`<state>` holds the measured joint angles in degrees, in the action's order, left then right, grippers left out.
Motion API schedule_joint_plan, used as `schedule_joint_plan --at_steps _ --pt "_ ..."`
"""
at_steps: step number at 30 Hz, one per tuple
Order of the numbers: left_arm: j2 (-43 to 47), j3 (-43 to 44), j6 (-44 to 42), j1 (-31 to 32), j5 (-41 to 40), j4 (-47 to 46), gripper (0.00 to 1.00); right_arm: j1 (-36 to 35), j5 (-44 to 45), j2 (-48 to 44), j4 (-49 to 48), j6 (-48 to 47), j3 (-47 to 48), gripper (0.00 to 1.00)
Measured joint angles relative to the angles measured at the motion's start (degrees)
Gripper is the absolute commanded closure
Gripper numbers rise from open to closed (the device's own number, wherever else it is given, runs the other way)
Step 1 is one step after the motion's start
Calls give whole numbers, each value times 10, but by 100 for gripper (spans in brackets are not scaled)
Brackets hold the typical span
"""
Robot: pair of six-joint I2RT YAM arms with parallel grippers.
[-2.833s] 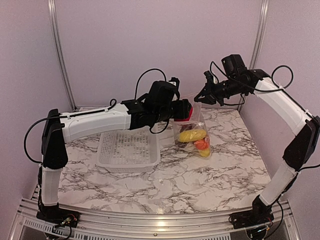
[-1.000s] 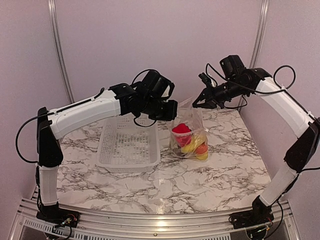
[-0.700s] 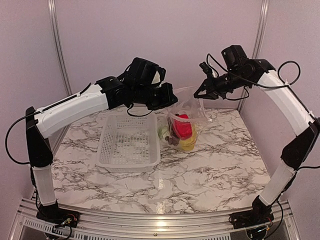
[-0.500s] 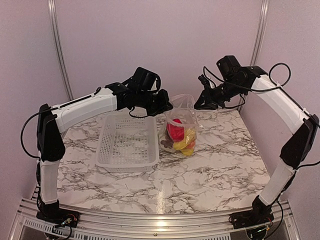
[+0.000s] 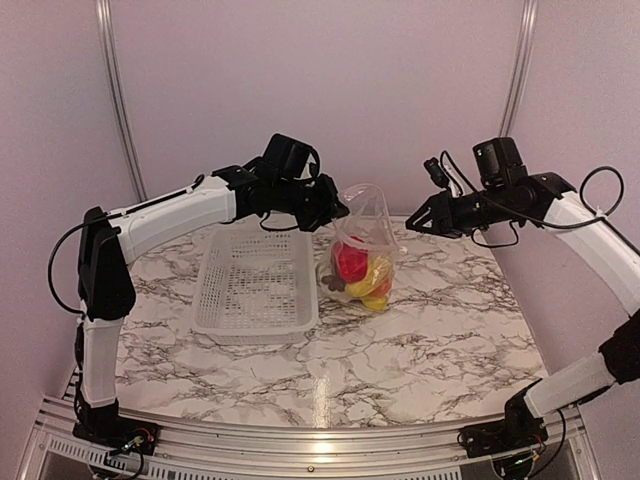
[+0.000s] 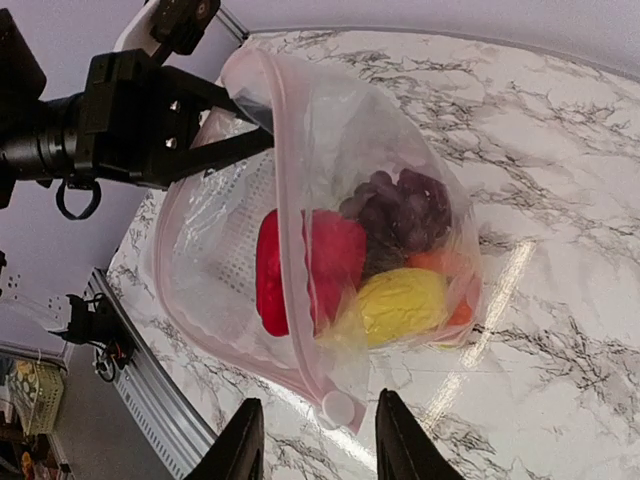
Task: Place the food in the zip-top bag and seal the zipper
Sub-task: Pass from the left arm to the right
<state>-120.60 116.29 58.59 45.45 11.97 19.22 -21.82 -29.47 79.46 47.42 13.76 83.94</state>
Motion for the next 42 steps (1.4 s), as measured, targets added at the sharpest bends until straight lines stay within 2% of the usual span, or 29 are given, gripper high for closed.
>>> schedule_joint_plan --at_steps 6,8,11,24,35,39,42 --pt "0 0 29 -13 17 -1 100 0 -22 -108 -143 -31 -183 50" --pt "0 0 36 -17 24 -1 100 0 -22 -122 -180 -42 -223 46" --pt "0 0 42 -21 31 -1 100 0 -20 -121 -224 -59 -253 45" --pt "-3 0 63 -39 64 -1 100 -46 -9 -68 -322 -176 -261 65" --pt "-7 0 86 -50 82 -10 100 -54 1 -55 -339 -201 -265 97" --pt "-7 0 91 -51 86 -14 100 -54 23 -56 -329 -202 -259 100" --pt "-7 -1 94 -53 87 -20 94 -55 45 -56 -300 -203 -230 100"
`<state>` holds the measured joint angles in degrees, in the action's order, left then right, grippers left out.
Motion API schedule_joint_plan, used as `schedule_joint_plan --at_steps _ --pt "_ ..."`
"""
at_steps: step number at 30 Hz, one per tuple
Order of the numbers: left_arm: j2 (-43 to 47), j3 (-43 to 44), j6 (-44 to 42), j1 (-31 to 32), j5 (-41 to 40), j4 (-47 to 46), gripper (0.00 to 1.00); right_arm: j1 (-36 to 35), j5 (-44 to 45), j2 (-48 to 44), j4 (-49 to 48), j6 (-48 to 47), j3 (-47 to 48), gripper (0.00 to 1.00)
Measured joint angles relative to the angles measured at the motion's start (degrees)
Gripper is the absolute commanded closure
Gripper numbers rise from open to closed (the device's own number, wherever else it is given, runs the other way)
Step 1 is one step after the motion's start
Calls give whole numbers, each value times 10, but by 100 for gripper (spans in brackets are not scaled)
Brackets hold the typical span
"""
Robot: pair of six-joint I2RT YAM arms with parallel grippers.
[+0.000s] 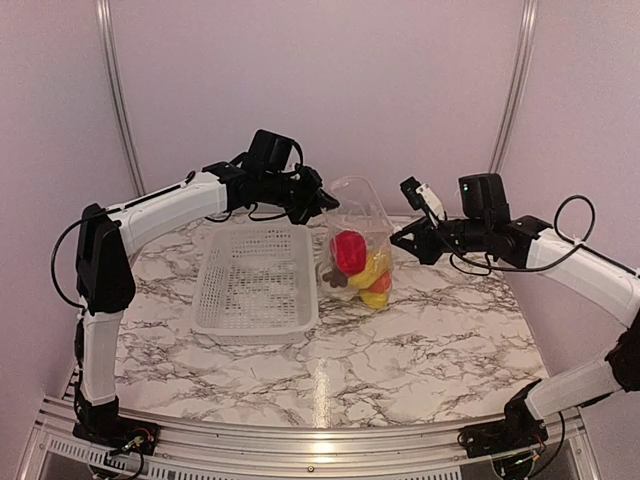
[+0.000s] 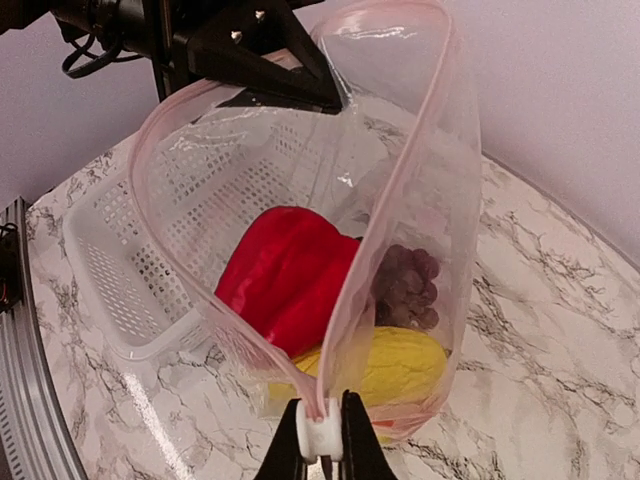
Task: Place the food in the zip-top bag and seal the zipper
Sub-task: Pass from the left arm to the right
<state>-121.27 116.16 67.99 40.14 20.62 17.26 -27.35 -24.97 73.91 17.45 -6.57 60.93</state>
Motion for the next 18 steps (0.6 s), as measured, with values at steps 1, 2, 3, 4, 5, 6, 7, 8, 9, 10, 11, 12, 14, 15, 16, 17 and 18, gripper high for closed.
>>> schedule_joint_plan --at_steps 1,2,3,4,5,6,7,8,9,10,11,12,14,15,16,17,18 --pt "0 0 0 -1 1 -1 91 -1 5 0 11 0 14 100" --pt "0 0 0 -2 3 -3 88 -2 10 -1 20 0 30 100" --pt "0 0 -1 -4 5 -5 82 -4 14 -2 29 0 45 100" --pt "0 -1 -4 -5 6 -7 78 -5 17 -3 36 0 57 100" --pt "0 0 -6 -6 9 -11 74 -9 20 -4 48 1 72 100" --pt "0 0 -8 -7 13 -14 70 -12 22 -3 62 0 89 100" --pt "0 0 -12 -8 16 -17 64 -16 23 0 77 -2 107 100" --pt "0 0 -25 -9 20 -19 59 -20 23 4 94 -4 127 100" --pt "0 0 -27 -9 20 -20 54 -23 23 11 113 -7 150 100" --pt "0 0 -42 -11 19 -18 51 -26 23 21 132 -10 174 100" --pt "2 0 -61 -11 15 -12 49 -28 22 31 148 -12 195 100" --pt "5 0 -83 -11 7 -5 47 -29 22 39 160 -15 210 100" --pt "14 -1 -137 -11 -13 14 44 -30 22 54 189 -19 234 100" --pt "21 -2 -170 -11 -23 23 40 -31 21 58 200 -19 238 100" --pt "34 -9 -202 -11 -29 26 34 -31 21 61 212 -20 240 100" --pt "50 -19 -233 -11 -32 24 28 -31 19 63 226 -20 241 100" --pt "70 -32 -261 -11 -31 21 25 -32 16 66 242 -20 245 100"
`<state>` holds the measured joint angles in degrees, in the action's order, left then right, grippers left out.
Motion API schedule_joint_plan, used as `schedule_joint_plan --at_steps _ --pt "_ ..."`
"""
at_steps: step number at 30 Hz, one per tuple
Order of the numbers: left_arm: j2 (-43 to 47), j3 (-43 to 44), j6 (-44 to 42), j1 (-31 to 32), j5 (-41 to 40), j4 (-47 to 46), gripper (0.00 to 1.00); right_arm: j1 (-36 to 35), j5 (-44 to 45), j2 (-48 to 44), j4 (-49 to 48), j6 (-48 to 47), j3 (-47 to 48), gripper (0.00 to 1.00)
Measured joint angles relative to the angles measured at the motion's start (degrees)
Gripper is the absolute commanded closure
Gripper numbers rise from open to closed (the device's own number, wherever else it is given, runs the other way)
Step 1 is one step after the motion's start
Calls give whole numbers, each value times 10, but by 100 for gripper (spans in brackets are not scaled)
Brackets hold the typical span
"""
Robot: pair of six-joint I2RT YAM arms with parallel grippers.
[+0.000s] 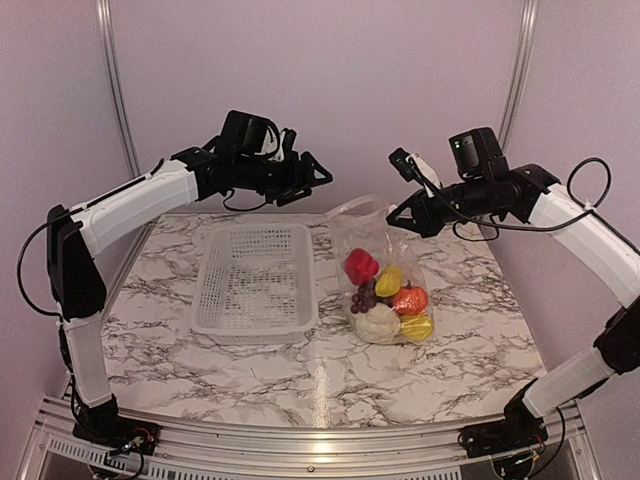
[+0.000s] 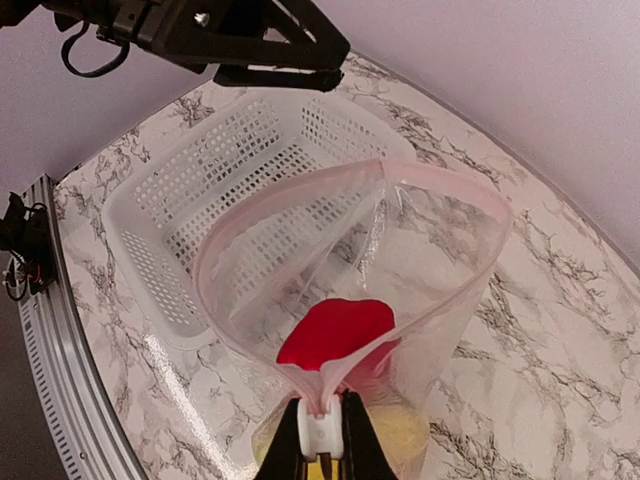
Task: Place the food in the zip-top bag and seal the zipper
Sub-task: Pass from the left arm to the right, then pass from the right arm to the left
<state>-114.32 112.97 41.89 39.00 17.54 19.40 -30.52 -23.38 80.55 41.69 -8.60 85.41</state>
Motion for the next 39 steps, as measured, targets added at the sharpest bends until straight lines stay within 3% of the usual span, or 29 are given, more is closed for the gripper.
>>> schedule_joint_plan --at_steps 3,4,5,12,16,18,28,33,39 --pt "49 -22 -76 0 25 -14 19 -4 -10 7 31 0 14 100" --pt "59 -22 -101 1 40 -25 4 -6 -12 7 37 0 17 100" --pt "66 -20 -124 2 53 -34 1 -11 -12 8 45 0 21 100" --pt "70 -10 -272 24 76 -50 1 -40 -23 7 100 5 49 100" --pt "144 -144 -369 40 55 -90 1 -40 -35 -2 123 13 63 99" --pt "169 -167 -424 49 52 -75 1 -41 -47 -9 132 15 61 99" --pt "204 -165 -589 172 37 -23 20 -83 -72 -8 150 21 43 99" --pt "183 -169 -617 196 13 4 42 -83 -72 -8 150 21 38 98" --pt "148 -169 -617 197 -28 4 48 -84 -72 -8 150 21 38 98"
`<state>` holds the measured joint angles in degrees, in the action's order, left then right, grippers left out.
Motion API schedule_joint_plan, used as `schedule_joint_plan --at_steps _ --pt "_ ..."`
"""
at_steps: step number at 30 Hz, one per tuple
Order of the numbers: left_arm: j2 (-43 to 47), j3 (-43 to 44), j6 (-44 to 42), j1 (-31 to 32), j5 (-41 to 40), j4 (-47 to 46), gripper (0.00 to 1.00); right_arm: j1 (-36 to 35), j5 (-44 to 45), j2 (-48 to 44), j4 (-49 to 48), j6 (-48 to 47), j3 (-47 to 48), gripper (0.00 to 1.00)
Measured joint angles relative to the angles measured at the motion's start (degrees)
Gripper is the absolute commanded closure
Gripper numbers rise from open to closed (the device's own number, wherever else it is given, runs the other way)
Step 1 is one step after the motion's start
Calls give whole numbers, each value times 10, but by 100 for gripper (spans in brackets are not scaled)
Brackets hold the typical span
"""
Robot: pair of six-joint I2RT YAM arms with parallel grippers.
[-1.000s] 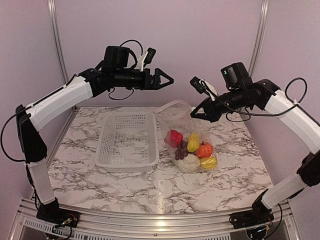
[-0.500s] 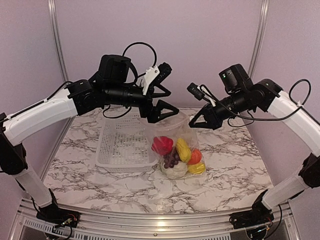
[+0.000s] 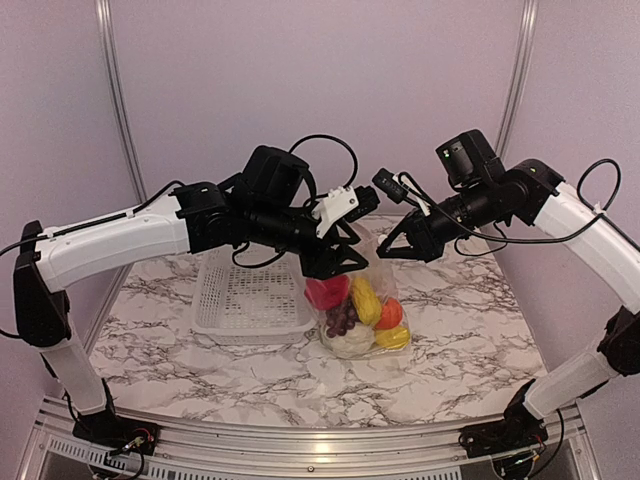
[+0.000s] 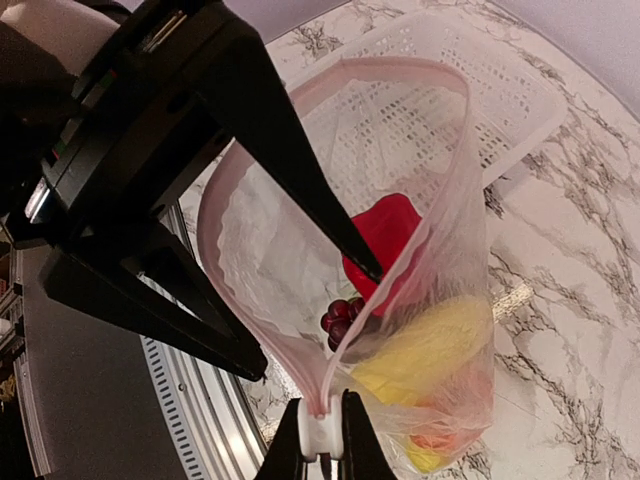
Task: Place the food in the zip-top bag and seal the zipper
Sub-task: Pass from the right arm to the left, then pass from the left arm to the right
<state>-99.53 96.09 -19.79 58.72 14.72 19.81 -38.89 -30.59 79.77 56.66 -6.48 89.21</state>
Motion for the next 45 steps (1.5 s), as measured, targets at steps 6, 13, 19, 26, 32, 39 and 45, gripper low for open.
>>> schedule_joint_plan --at_steps 6,13,19,26,32,39,45 --pt "-9 5 2 0 -14 -1 90 0 0 -2 1 0 0 90" --pt "-9 6 35 0 -23 -9 98 0 13 -34 -34 7 -33 67" --pt "-9 6 113 -1 -14 -23 100 6 24 -101 -132 18 -132 70" --pt "-10 6 191 -1 23 -46 100 9 27 -122 -221 28 -188 79" --pt "-10 5 210 -1 34 -50 100 9 40 -122 -253 30 -204 81" --pt "-10 1 208 -1 43 -50 100 10 59 -123 -280 28 -205 75" --pt "-10 -19 186 -1 43 -56 100 12 56 -122 -297 23 -216 70"
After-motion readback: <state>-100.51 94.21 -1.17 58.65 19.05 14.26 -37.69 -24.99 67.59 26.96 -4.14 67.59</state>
